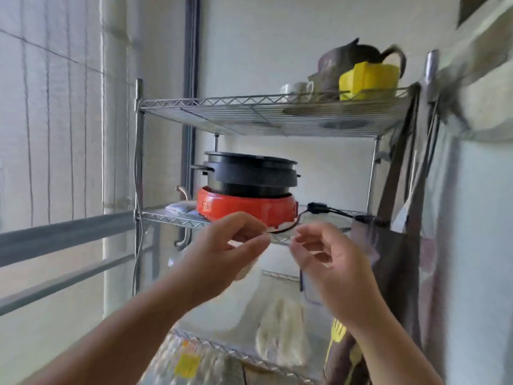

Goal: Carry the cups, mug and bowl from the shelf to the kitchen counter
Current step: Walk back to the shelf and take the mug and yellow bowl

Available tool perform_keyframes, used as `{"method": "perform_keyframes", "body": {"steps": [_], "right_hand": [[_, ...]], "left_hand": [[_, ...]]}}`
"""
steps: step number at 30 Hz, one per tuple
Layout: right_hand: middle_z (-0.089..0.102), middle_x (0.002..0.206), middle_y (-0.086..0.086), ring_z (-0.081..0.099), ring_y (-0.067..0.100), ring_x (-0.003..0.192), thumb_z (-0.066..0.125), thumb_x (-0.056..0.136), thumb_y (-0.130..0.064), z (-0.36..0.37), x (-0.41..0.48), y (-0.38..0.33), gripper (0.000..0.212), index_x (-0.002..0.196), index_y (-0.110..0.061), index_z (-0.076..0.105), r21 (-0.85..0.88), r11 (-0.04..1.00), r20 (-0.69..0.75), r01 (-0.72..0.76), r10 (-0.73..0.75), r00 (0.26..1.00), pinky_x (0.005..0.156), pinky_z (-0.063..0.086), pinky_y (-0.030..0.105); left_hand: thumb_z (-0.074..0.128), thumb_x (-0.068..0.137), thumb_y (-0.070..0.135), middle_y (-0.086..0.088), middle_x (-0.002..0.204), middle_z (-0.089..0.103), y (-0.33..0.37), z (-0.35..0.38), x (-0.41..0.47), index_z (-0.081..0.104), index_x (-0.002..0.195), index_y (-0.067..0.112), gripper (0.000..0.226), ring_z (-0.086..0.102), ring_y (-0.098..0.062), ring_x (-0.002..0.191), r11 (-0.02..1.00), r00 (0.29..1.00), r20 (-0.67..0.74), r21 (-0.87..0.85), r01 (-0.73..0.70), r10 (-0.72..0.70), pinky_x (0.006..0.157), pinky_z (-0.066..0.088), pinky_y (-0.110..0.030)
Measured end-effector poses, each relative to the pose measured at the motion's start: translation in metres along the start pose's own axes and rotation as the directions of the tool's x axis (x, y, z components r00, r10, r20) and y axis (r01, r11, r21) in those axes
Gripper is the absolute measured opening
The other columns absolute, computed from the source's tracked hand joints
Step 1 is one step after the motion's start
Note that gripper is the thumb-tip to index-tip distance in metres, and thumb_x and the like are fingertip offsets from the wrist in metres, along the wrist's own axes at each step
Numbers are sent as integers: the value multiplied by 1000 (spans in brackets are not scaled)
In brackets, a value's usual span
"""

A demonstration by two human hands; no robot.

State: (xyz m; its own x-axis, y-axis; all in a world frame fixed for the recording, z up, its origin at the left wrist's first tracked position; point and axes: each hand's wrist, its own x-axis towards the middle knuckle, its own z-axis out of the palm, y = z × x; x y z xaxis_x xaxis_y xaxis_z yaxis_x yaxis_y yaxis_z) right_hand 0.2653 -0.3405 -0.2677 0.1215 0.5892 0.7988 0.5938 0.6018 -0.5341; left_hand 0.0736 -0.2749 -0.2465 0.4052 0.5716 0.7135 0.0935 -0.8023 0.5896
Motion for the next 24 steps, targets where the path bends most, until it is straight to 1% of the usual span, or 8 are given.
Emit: {"method": "perform_keyframes", "body": {"steps": [3,6,7,10,14,17,21,24], "right_hand": [[72,91,-12,69,6,85,69,83,-34,-17,42,-16,20,102,-26,67,-78,995,-71,54,-60,996,72,53,13],[72,88,-10,68,5,84,69,82,-37,-38,83,-30,20,100,-27,67,-156,986,-139,52,-74,988,73,55,18],[72,88,-9,68,5,84,69,82,-38,-45,97,-34,21,99,-26,67,-162,986,-168,45,-72,983,74,56,22],[72,83,-2,68,15,80,67,76,-45,-68,138,-45,28,93,-23,69,-193,981,-278,13,-67,958,72,55,33],[71,74,-4,67,17,72,67,73,-46,-95,191,-56,27,83,-21,68,-328,941,-413,-79,-68,908,68,54,33],[67,72,-4,66,21,76,67,74,-44,-109,221,-58,26,80,-18,66,-466,863,-483,-194,-65,873,69,53,31],[63,71,-3,61,23,76,64,71,-50,-114,247,-54,33,76,-17,62,-602,746,-507,-286,-81,858,57,40,27],[52,61,-10,52,20,65,64,67,-55,-113,265,-52,37,67,-20,55,-629,710,-506,-317,-65,860,48,28,21]], "left_hand": [[68,86,31,11,82,73,18,-15,50,68,93,28,8,67,1,77,992,993,34,57,-111,109,69,51,-16],[63,80,47,20,82,72,42,-23,99,66,89,35,16,65,9,81,967,975,51,132,-220,215,71,49,-6],[63,79,48,20,81,72,48,-25,116,66,89,34,17,65,8,81,958,971,45,158,-240,236,71,49,-7],[68,83,40,12,83,72,64,-23,170,70,89,24,17,67,-3,79,940,965,18,226,-257,260,71,52,-22],[65,81,36,1,73,68,84,-12,242,71,82,15,23,62,-20,69,902,964,-66,375,-215,257,52,42,-24],[58,79,32,-9,75,66,93,1,287,67,78,9,25,61,-30,75,832,969,-113,540,-128,222,52,37,-28],[58,78,33,-3,62,47,92,18,324,45,63,15,27,52,-29,71,761,963,-192,649,-20,189,53,32,-27],[64,75,36,2,60,42,89,26,341,39,60,18,35,50,-27,69,738,959,-217,675,13,182,46,26,-23]]}}
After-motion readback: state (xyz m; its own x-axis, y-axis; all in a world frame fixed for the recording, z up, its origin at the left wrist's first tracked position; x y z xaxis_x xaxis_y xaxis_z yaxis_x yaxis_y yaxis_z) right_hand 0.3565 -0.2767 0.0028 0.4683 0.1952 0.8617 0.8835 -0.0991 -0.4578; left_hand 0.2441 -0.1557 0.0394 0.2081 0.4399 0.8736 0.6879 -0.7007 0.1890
